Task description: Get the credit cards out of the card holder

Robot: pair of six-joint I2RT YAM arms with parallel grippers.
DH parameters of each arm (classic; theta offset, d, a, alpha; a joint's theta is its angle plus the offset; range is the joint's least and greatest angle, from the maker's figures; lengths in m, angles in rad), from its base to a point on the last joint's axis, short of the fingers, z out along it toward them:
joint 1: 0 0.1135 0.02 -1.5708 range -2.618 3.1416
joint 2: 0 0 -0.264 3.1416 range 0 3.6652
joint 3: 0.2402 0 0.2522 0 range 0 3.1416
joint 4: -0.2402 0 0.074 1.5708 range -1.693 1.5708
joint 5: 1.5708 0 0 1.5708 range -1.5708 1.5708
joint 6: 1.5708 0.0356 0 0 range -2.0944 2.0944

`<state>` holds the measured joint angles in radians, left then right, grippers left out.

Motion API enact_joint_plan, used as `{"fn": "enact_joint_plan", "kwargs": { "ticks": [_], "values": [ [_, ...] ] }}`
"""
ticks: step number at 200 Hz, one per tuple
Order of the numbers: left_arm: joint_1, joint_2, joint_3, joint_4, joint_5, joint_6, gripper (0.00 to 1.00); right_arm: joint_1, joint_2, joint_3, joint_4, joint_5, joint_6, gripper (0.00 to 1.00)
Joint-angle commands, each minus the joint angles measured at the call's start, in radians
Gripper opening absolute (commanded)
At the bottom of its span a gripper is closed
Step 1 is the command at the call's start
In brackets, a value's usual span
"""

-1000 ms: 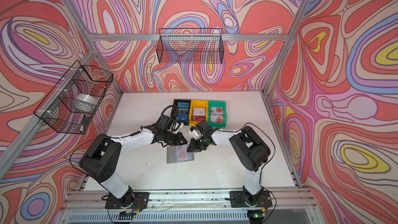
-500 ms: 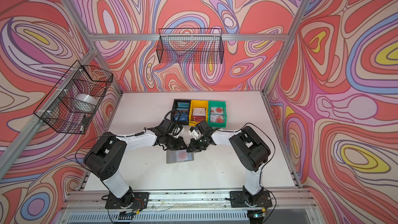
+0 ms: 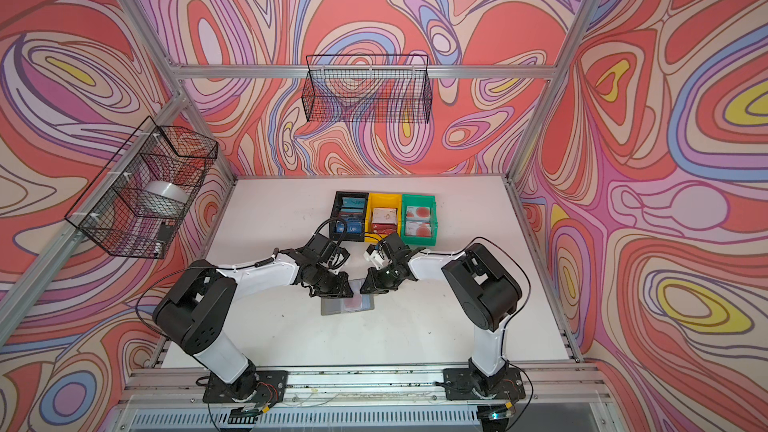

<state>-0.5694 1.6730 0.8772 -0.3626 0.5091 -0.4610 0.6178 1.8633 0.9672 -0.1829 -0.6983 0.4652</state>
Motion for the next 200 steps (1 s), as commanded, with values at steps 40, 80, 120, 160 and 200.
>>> {"fn": "enact_joint_plan", "kwargs": {
  "ticks": [40, 80, 120, 160, 200],
  "values": [
    [0.011, -0.001, -0.034, -0.096, -0.083, 0.033, 0.17, 0.007, 0.03, -0.008, 0.034, -0.029, 0.012, 0.13],
    [0.019, 0.012, -0.059, -0.075, -0.081, 0.033, 0.17, 0.008, 0.048, -0.004, 0.03, -0.026, 0.012, 0.12],
    [0.023, 0.022, -0.081, -0.045, -0.069, 0.031, 0.17, 0.012, 0.061, -0.003, 0.043, -0.031, 0.023, 0.12],
    [0.027, 0.033, -0.089, -0.027, -0.056, 0.028, 0.17, 0.018, 0.067, 0.006, 0.052, -0.057, 0.024, 0.08],
    [0.032, 0.026, -0.095, -0.023, -0.053, 0.03, 0.17, 0.021, 0.062, 0.001, 0.084, -0.091, 0.033, 0.03]
  ]
}}
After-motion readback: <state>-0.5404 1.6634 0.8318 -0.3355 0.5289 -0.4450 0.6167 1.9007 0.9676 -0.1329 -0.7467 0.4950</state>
